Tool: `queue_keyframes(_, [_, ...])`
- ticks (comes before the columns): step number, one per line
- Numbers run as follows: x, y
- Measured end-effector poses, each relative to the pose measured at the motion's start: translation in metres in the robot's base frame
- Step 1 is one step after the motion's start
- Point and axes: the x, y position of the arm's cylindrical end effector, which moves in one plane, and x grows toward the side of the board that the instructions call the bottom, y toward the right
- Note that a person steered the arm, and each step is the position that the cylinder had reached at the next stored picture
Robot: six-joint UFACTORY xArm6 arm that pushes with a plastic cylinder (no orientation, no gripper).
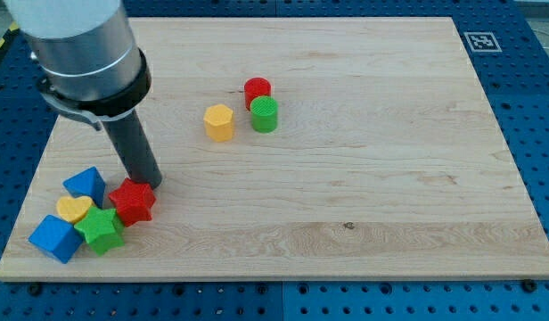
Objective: Push the yellow hexagon into the blue triangle
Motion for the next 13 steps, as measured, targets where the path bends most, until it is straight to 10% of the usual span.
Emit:
queue_keyframes(2, [-0.022, 0.028])
queue_keyframes(6, [-0.111, 0.300])
queue_keyframes(13, [-0.138, 0.113])
